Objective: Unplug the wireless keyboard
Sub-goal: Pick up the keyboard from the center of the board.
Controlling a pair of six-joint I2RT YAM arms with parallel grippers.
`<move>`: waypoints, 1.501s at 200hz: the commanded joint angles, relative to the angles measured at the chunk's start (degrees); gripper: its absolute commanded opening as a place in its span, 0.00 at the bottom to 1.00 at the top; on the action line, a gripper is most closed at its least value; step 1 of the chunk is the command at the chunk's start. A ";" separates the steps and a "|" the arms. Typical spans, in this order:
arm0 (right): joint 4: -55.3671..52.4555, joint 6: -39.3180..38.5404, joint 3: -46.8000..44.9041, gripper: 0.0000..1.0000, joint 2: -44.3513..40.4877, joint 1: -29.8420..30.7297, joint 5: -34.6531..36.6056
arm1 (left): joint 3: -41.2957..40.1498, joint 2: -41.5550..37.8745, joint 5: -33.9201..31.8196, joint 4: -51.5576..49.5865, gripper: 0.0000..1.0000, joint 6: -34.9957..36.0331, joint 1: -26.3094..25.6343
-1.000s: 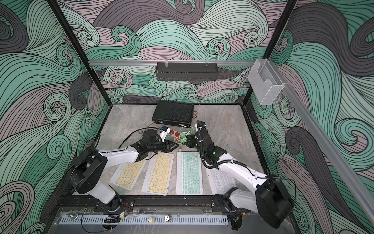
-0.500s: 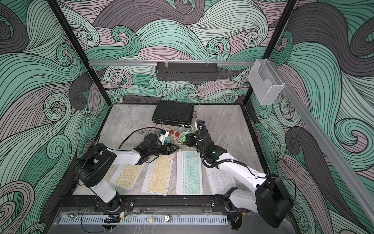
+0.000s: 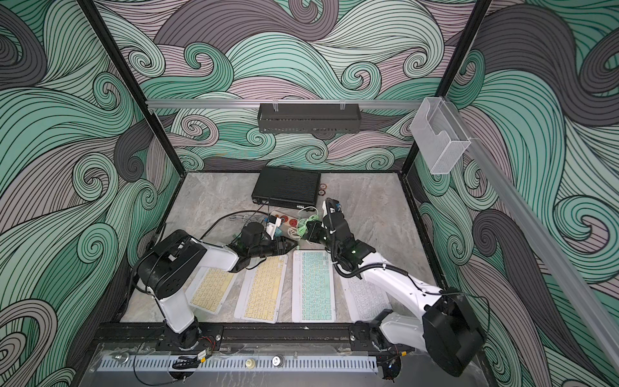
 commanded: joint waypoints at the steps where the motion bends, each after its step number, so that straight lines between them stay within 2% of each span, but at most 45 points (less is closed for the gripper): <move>1: 2.60 1.63 1.54 0.00 0.13 0.29 -1.17 | 2.61 1.42 2.14 2.90 0.48 0.30 -0.40; 46: 2.65 1.85 1.64 0.00 0.45 0.36 -1.21 | 3.80 4.12 3.51 4.17 0.43 -1.55 -0.49; 116: 2.77 2.13 1.64 0.00 0.15 0.35 -1.48 | 5.09 7.85 4.81 6.03 0.43 -3.79 -0.54; 247: 3.46 2.76 1.42 0.00 0.95 0.44 -2.04 | 9.20 8.16 8.32 1.92 0.30 -0.38 -1.54; 277: 3.89 3.09 1.46 0.00 1.51 0.43 -2.59 | 10.46 8.46 8.21 -0.83 0.32 1.19 -1.50; 300: 3.91 3.18 1.46 0.00 1.44 0.43 -2.62 | 11.85 8.57 7.72 -4.07 0.36 3.73 -1.46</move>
